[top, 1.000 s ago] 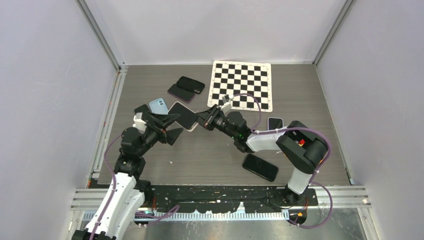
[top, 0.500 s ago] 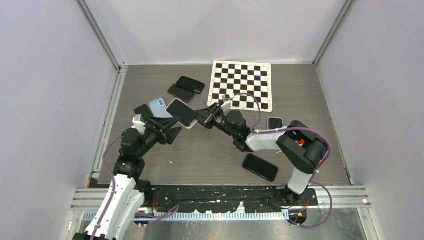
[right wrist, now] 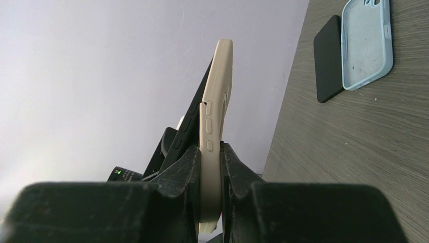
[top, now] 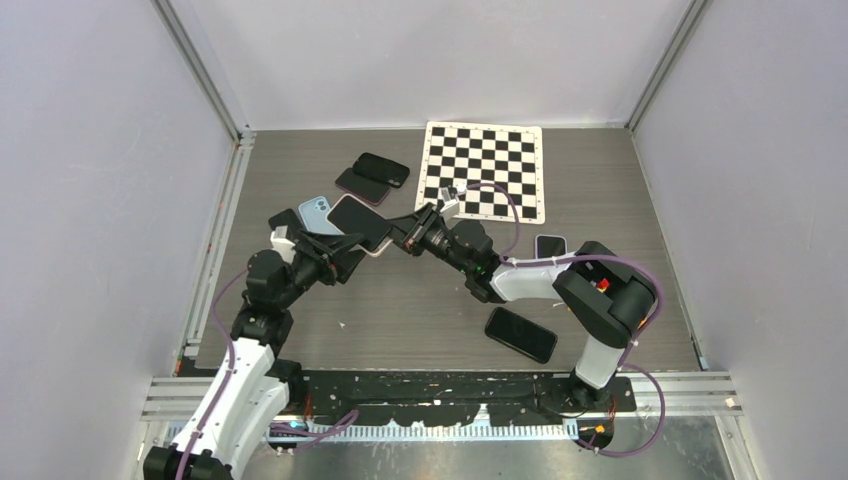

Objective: Take the phone out of the phone case
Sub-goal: Remove the phone case from the phone, then place the phone at the center of the board, then place the phone case at the center of the board, then move the phone to the center of the board.

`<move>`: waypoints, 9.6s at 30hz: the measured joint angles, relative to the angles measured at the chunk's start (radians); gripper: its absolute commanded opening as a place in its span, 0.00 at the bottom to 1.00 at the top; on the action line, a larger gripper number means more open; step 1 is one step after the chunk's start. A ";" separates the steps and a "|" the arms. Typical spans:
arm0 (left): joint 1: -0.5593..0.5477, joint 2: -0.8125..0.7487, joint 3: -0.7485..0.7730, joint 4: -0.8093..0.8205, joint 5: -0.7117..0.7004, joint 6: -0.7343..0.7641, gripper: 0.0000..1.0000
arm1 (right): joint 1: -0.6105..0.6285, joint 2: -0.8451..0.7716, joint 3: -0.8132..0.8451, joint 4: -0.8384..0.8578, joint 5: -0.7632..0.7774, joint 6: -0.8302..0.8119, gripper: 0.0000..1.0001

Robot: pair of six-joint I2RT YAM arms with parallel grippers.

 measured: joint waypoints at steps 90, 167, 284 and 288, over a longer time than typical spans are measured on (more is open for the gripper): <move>0.000 0.005 0.025 0.014 0.064 -0.050 0.26 | -0.024 0.057 0.029 0.065 -0.055 0.031 0.01; -0.011 0.024 0.113 -0.901 -0.426 0.719 0.00 | -0.002 0.133 0.035 -0.296 -0.013 -0.213 0.03; 0.111 0.034 0.265 -0.692 -0.198 0.985 0.88 | -0.490 -0.784 -0.289 -1.849 0.120 -0.084 0.97; 0.103 0.052 0.225 -0.638 -0.135 0.946 0.86 | -0.490 -0.799 -0.281 -1.853 0.147 -0.131 0.97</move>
